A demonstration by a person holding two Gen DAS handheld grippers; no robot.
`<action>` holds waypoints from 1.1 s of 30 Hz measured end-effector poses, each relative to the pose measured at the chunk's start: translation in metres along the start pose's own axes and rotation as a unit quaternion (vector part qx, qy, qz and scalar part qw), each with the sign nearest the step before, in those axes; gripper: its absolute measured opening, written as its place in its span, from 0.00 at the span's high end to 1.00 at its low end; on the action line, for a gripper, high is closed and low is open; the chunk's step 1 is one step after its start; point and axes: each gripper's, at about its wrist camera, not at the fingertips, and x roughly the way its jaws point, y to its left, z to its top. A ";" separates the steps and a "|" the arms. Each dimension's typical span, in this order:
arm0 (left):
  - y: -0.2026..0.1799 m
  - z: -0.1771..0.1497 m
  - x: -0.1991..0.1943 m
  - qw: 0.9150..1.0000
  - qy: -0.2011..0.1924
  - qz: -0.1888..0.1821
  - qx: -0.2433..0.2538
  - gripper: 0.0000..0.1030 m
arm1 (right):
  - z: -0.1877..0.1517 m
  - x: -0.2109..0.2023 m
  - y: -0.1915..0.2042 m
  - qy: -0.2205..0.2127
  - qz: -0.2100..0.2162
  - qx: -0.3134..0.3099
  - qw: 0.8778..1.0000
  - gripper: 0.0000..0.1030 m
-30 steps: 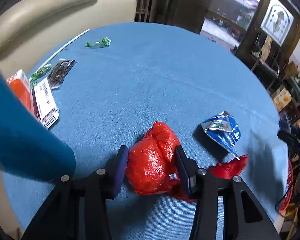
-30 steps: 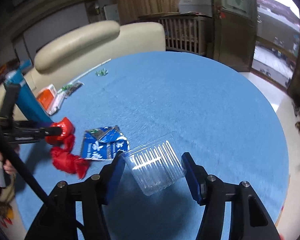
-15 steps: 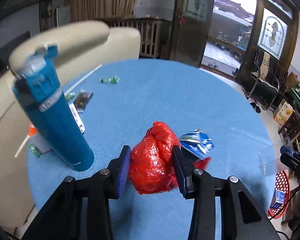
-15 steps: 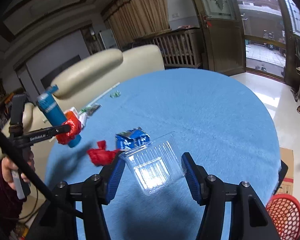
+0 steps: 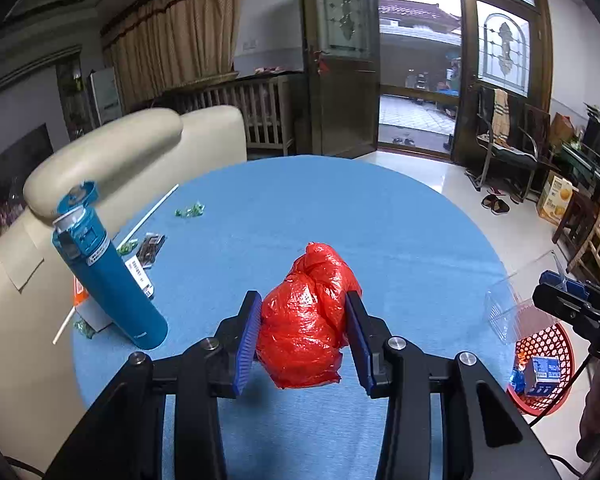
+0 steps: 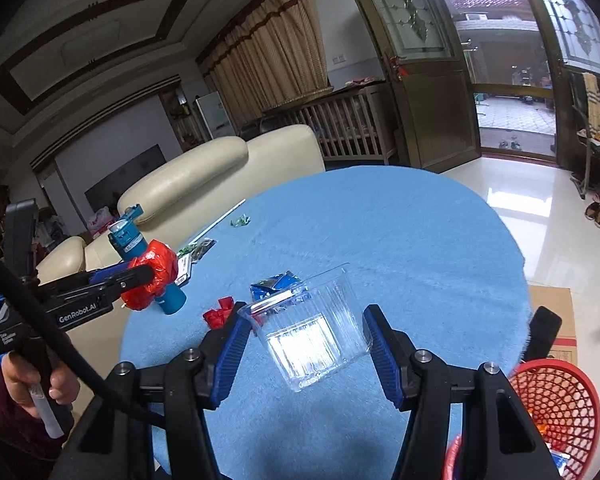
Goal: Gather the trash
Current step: 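Carry the clear container and red bag toward the red basket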
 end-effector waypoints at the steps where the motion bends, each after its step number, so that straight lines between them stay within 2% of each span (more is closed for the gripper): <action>1: -0.003 0.000 -0.002 1.000 -0.001 -0.001 0.001 0.58 | 0.000 -0.004 -0.001 -0.003 0.000 0.001 1.000 0.41; 17: -0.053 0.002 -0.022 0.999 -0.014 0.009 0.051 0.58 | -0.006 -0.050 -0.009 -0.044 -0.020 0.003 0.999 0.41; 33: -0.098 0.001 -0.025 0.995 -0.011 -0.007 0.102 0.58 | -0.015 -0.082 -0.032 -0.061 -0.032 0.028 0.997 0.41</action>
